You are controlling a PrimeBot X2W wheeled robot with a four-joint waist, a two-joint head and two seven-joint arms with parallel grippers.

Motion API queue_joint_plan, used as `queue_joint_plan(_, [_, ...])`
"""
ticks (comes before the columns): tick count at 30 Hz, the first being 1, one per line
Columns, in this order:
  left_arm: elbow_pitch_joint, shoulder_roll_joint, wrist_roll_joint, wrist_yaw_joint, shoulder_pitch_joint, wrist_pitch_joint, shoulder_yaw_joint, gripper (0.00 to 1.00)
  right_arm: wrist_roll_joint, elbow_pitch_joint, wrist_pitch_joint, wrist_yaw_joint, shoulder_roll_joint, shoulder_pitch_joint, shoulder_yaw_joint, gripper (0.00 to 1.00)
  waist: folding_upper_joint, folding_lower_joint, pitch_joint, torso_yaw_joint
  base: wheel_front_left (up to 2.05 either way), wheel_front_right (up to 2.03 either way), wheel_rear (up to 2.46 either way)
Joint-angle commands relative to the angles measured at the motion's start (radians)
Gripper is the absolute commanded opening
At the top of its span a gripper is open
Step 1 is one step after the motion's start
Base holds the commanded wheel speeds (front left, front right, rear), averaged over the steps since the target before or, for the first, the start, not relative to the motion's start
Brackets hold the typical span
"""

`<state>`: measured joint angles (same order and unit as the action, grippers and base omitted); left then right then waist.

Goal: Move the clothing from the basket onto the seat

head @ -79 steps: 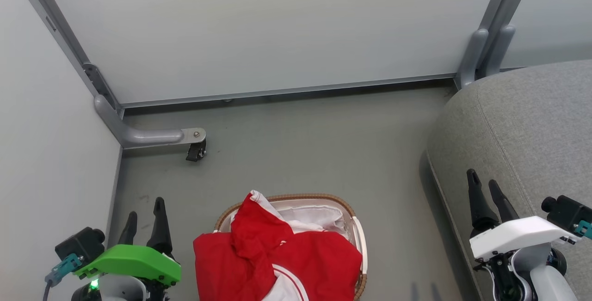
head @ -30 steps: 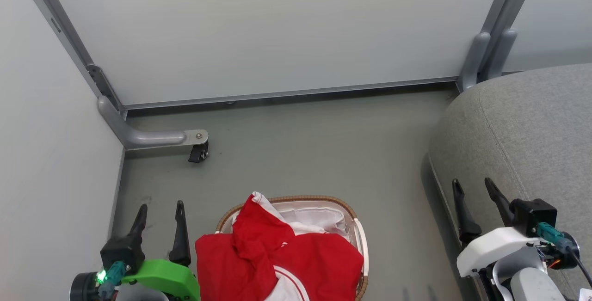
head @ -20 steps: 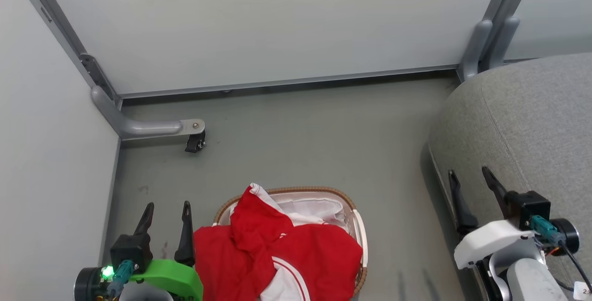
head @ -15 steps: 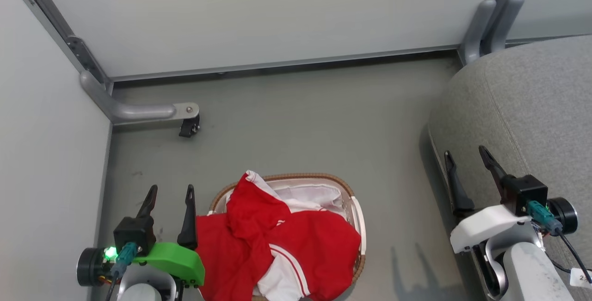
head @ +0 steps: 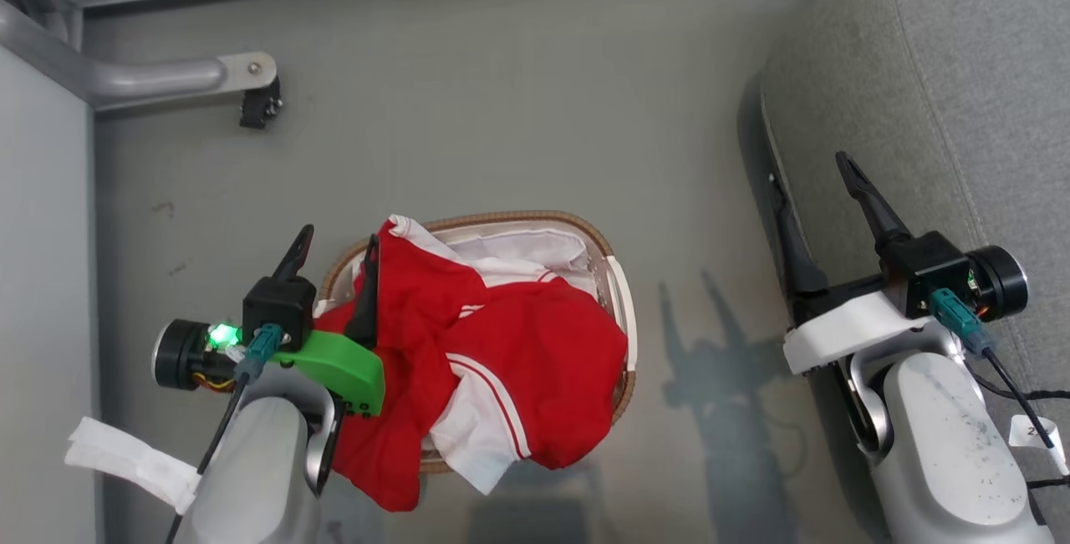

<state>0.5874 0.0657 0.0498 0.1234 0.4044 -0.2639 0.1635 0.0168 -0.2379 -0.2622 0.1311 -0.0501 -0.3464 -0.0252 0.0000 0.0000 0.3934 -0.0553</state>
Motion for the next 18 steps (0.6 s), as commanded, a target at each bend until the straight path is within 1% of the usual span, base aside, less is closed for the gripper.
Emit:
queue_joint_plan(1, [0.009, 0.014, -0.01, 0.003, 0.032, -0.001, -0.001, 1.0, -0.003, 0.009, -0.004, -0.001, -0.002, -0.02, -0.011, 1.0, 0.0, 0.0, 0.137, -0.072, 0.0, 0.0, 0.0])
queue_joint_plan(11, [0.129, 0.051, -0.055, 0.005, 0.157, -0.001, 0.059, 1.0, -0.045, 0.058, -0.003, -0.001, -0.001, -0.067, -0.052, 1.0, 0.0, 0.0, 0.299, -0.132, 0.0, 0.0, 0.0])
queue_joint_plan(18, [0.243, 0.082, -0.087, -0.002, 0.23, -0.001, 0.102, 1.0, -0.058, 0.072, -0.003, -0.001, -0.001, -0.08, -0.061, 1.0, 0.0, 0.0, 0.376, -0.156, 0.0, 0.0, 0.0])
